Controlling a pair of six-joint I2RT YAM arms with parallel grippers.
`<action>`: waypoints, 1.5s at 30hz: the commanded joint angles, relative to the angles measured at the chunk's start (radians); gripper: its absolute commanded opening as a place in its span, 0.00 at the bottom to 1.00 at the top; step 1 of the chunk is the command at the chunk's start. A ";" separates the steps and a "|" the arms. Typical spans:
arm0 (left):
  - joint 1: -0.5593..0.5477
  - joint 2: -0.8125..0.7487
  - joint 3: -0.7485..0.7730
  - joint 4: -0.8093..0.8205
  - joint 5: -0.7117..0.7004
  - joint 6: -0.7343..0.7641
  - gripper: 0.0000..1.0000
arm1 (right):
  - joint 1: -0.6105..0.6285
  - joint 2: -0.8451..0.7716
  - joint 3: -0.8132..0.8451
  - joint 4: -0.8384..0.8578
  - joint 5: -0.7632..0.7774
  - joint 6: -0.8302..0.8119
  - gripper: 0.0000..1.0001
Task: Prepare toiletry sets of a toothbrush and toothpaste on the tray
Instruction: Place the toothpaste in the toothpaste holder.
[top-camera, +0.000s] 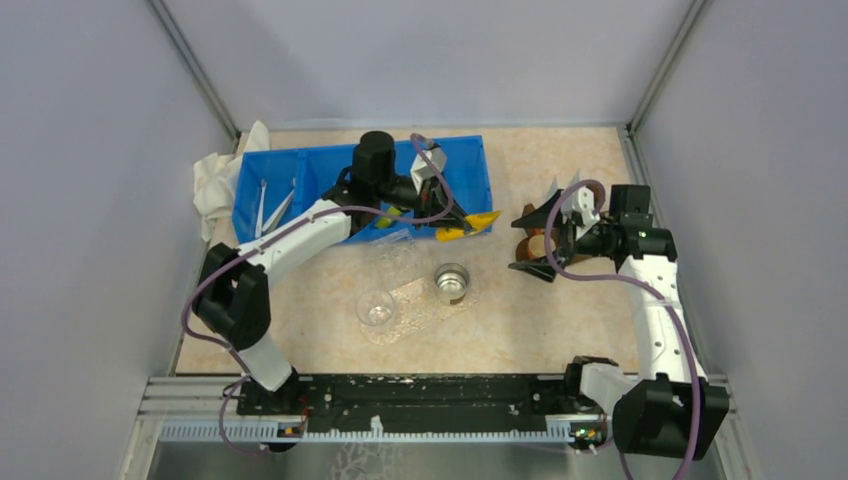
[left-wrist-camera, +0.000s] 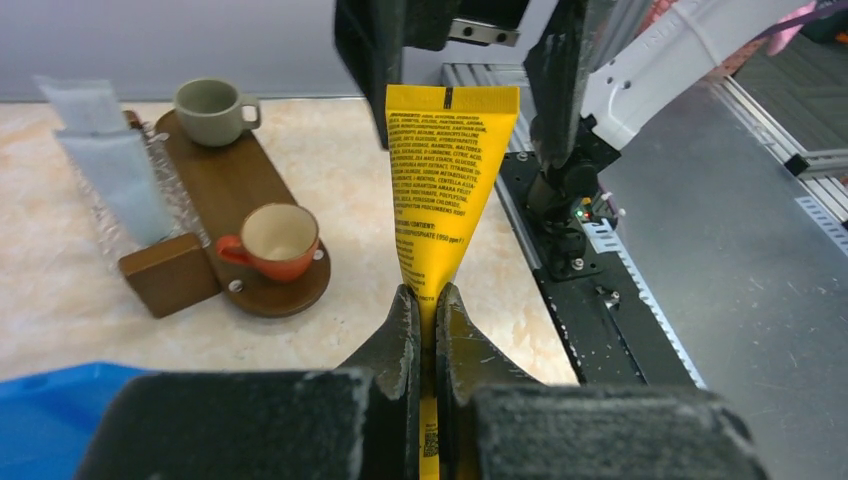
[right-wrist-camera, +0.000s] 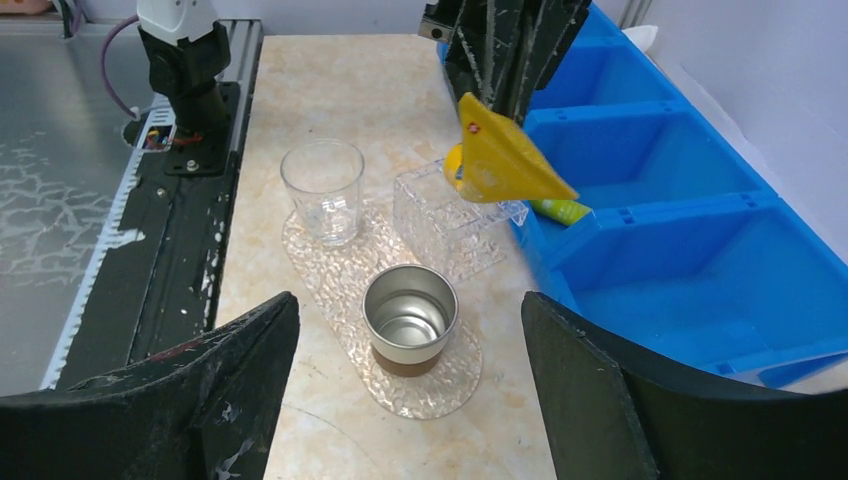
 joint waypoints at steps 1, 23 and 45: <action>-0.041 0.015 0.094 -0.183 0.069 0.142 0.00 | 0.006 -0.005 0.035 0.116 0.030 0.106 0.81; -0.119 0.161 0.260 -0.341 0.105 0.174 0.00 | 0.065 0.012 0.042 0.025 -0.055 -0.022 0.54; 0.221 -0.107 -0.154 0.491 -0.032 -0.400 0.76 | 0.077 0.020 0.051 0.105 -0.025 0.115 0.00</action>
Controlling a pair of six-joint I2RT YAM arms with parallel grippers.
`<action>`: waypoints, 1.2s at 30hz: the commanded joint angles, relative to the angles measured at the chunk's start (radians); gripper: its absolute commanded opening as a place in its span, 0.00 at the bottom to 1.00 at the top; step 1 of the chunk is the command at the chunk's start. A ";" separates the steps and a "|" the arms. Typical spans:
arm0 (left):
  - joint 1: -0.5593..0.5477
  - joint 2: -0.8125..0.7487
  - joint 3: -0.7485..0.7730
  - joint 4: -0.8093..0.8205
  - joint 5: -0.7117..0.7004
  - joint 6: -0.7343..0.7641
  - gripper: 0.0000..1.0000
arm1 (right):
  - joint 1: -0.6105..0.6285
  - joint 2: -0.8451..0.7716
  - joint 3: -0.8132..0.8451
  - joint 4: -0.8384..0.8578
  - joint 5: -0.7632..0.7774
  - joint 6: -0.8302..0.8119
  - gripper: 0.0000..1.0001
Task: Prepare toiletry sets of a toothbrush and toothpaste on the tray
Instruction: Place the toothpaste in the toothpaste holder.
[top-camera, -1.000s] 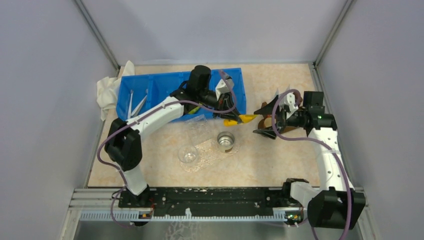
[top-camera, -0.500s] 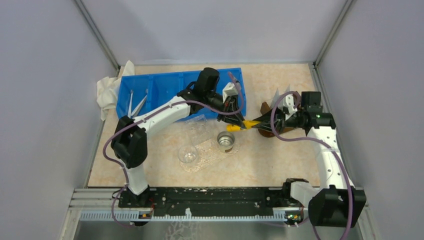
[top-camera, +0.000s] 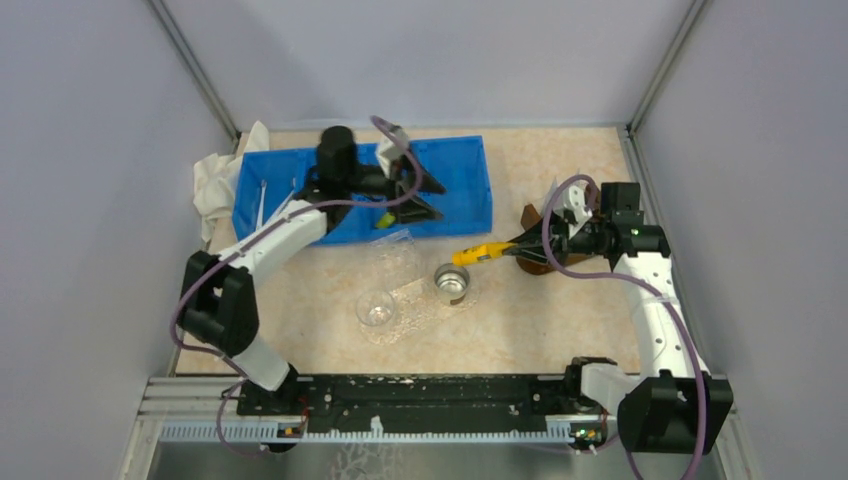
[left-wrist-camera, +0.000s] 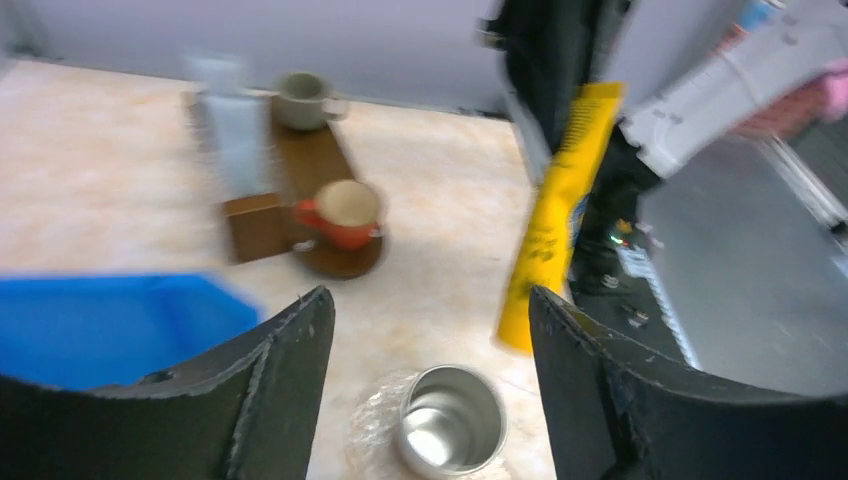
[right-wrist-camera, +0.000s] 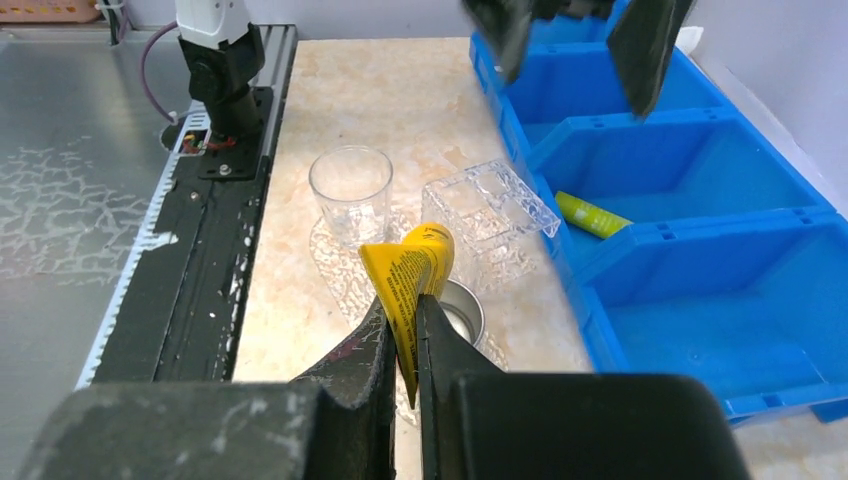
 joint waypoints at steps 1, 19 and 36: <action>0.182 -0.092 -0.182 0.612 -0.053 -0.421 0.78 | 0.015 0.006 0.045 0.092 -0.023 0.086 0.00; 0.342 -0.297 -0.382 0.521 -0.542 -0.233 0.99 | 0.290 0.218 0.378 0.205 0.454 0.465 0.00; 0.360 -0.440 -0.521 0.558 -0.889 -0.163 0.99 | 0.597 0.629 0.856 0.073 0.854 0.565 0.00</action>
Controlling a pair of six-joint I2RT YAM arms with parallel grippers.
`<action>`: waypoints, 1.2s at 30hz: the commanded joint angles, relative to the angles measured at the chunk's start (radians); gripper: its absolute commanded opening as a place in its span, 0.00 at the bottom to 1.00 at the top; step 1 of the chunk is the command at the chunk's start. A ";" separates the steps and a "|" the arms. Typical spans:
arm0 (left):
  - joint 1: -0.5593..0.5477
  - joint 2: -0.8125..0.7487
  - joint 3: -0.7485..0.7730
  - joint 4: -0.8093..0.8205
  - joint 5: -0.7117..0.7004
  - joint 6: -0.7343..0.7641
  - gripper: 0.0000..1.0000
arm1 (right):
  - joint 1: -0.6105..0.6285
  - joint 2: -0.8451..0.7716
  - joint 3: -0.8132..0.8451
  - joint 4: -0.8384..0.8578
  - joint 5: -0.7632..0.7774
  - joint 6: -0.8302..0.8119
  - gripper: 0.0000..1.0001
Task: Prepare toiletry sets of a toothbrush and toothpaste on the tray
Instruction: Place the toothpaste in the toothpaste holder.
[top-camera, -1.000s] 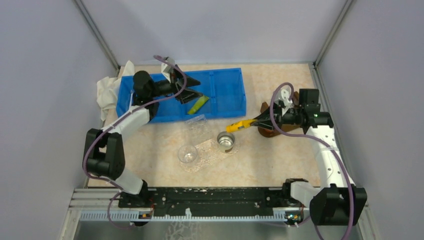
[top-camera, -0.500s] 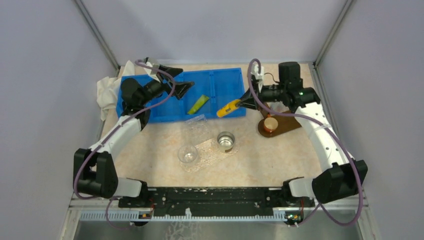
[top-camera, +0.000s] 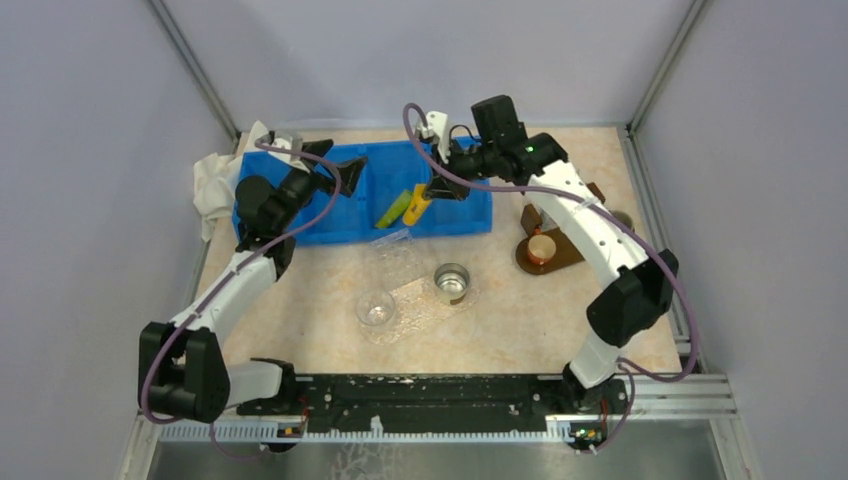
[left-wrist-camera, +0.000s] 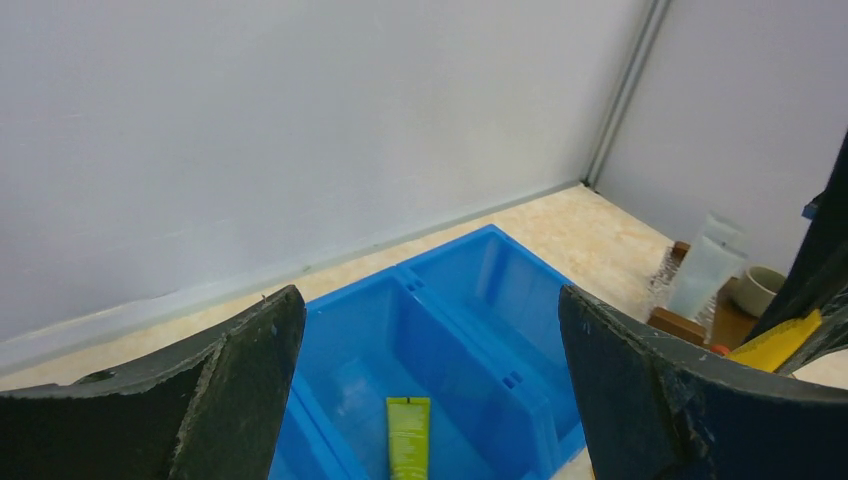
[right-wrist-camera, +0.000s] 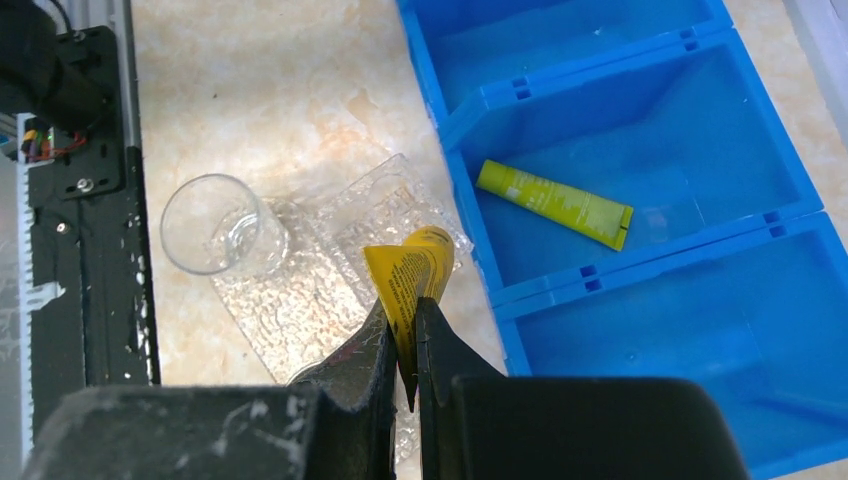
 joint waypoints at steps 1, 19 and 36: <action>0.010 -0.040 -0.018 0.042 -0.103 0.029 1.00 | 0.036 0.088 0.148 -0.011 0.090 0.050 0.00; 0.013 -0.055 -0.024 0.017 -0.164 0.075 0.99 | 0.134 0.289 0.315 -0.062 0.197 0.089 0.00; 0.013 -0.046 -0.016 0.007 -0.160 0.081 0.99 | 0.139 0.286 0.241 -0.096 0.179 0.057 0.00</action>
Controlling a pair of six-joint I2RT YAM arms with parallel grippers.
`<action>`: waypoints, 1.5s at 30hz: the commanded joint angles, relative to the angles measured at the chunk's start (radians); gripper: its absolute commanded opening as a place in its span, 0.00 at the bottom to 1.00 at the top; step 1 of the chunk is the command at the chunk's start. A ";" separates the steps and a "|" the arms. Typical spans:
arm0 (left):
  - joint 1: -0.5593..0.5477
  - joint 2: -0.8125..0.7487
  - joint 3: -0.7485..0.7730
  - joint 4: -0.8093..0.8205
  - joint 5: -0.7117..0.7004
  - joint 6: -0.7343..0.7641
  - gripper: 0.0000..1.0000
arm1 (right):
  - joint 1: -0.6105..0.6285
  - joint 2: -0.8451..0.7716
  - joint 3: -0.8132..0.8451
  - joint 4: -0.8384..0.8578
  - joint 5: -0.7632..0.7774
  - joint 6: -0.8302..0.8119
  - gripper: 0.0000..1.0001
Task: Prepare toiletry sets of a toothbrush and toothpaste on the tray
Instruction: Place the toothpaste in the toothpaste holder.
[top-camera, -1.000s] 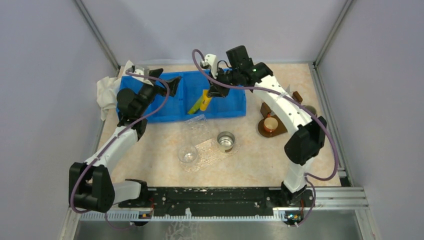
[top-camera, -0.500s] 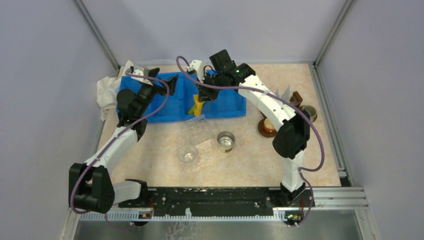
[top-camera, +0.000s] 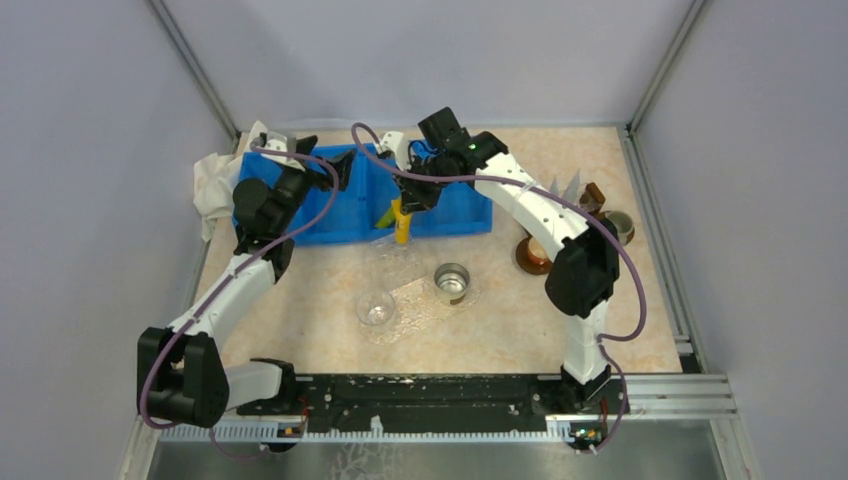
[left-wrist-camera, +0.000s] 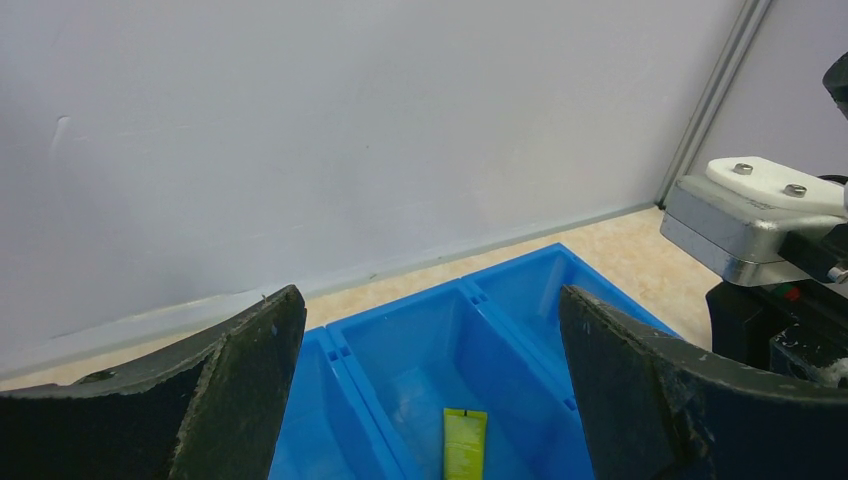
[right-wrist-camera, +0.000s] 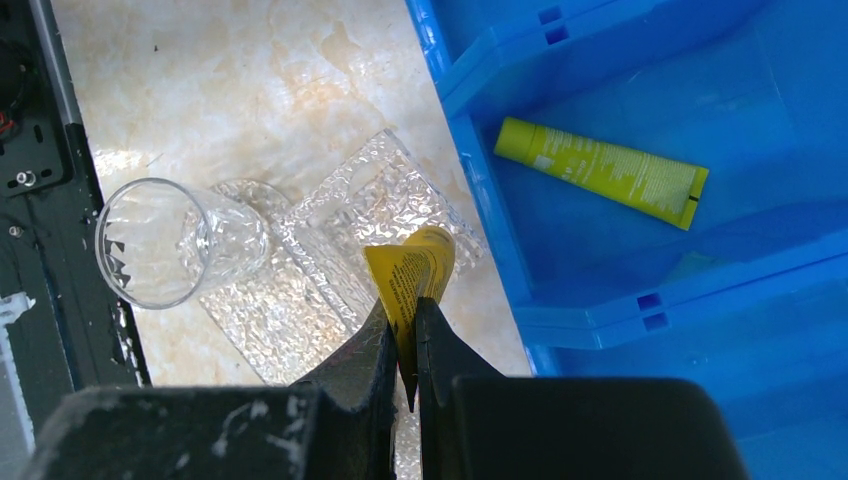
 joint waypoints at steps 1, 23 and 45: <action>0.008 -0.012 0.003 0.000 0.003 0.012 1.00 | 0.009 -0.019 0.013 0.017 -0.021 -0.010 0.00; 0.008 -0.016 0.003 -0.007 -0.006 0.019 0.99 | 0.018 0.056 0.044 -0.012 -0.023 -0.014 0.00; 0.009 -0.003 0.003 -0.008 -0.016 0.019 0.99 | 0.024 -0.057 0.032 -0.031 -0.038 -0.038 0.57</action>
